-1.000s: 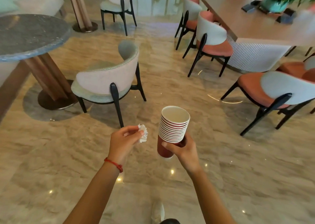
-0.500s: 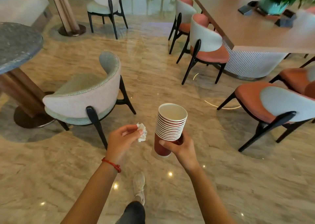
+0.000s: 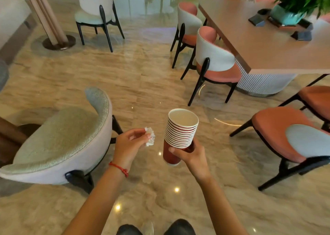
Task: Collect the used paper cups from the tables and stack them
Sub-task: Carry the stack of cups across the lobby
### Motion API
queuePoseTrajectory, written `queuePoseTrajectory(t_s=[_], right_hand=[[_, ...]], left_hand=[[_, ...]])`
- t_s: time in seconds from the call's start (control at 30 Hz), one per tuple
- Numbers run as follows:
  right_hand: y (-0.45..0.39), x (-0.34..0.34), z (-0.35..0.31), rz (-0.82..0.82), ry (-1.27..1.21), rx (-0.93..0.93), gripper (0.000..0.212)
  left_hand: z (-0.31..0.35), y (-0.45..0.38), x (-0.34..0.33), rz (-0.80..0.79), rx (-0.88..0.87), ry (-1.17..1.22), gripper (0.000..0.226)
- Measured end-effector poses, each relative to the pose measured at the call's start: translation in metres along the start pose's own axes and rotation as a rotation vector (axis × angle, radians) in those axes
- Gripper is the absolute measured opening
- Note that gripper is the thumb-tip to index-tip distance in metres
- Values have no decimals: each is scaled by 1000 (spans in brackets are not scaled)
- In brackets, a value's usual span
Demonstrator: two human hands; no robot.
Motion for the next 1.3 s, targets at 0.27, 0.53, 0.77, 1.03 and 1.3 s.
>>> queuePoseTrajectory(t_s=[0.27, 0.53, 0.77, 1.03, 1.3], right_hand=[[-148, 6, -8, -40, 1, 19, 71], [-306, 20, -30, -143, 7, 56, 71], [-415, 15, -40, -203, 32, 49, 67], [-567, -24, -49, -208, 25, 41, 64], [-724, -72, -74, -202, 30, 13, 62]], left_hand=[[16, -127, -47, 27, 51, 20, 14], [58, -245, -107, 116, 11, 73, 18], [84, -339, -126, 177, -5, 89, 18], [108, -492, -118, 192, -11, 110, 17], [157, -657, -104, 181, -15, 111, 17]])
Point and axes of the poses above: each hand's wrist, its own y-axis away from the middle knuckle, its own x-axis out of the back of the hand, z = x × y, the point moved 6 cm from there along -y, towards the middle knuckle, and after that the axes turned 1 degree about -z, right-handed, at the moved point
